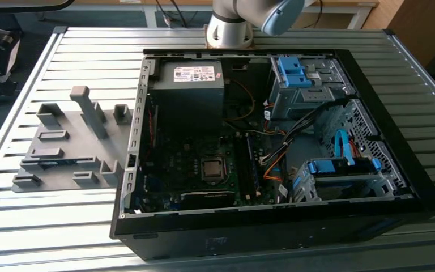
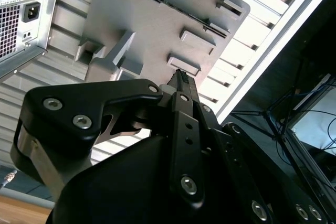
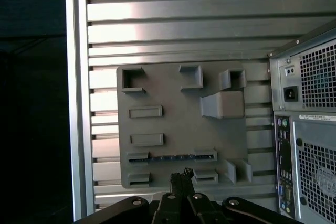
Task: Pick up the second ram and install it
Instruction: 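Pick up the second ram and move it above second insertion slot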
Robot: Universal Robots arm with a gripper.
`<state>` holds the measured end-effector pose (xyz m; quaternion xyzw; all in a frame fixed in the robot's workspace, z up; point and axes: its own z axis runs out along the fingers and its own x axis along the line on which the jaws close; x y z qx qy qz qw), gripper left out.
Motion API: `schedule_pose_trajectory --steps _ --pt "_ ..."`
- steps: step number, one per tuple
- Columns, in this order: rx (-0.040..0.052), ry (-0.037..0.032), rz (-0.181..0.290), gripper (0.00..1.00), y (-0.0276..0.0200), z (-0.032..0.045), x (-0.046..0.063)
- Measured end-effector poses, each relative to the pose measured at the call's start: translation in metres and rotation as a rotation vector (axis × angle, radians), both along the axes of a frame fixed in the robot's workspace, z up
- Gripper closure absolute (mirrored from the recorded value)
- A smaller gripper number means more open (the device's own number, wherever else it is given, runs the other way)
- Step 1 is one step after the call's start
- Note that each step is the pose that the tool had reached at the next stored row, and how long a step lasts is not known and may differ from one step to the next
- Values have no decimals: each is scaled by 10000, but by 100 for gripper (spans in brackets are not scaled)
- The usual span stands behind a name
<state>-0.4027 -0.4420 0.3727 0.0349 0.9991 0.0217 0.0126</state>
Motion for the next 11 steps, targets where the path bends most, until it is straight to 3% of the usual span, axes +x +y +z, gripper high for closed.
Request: schedule_pose_trajectory --steps 11 --pt "0 0 91 89 0 0 0"
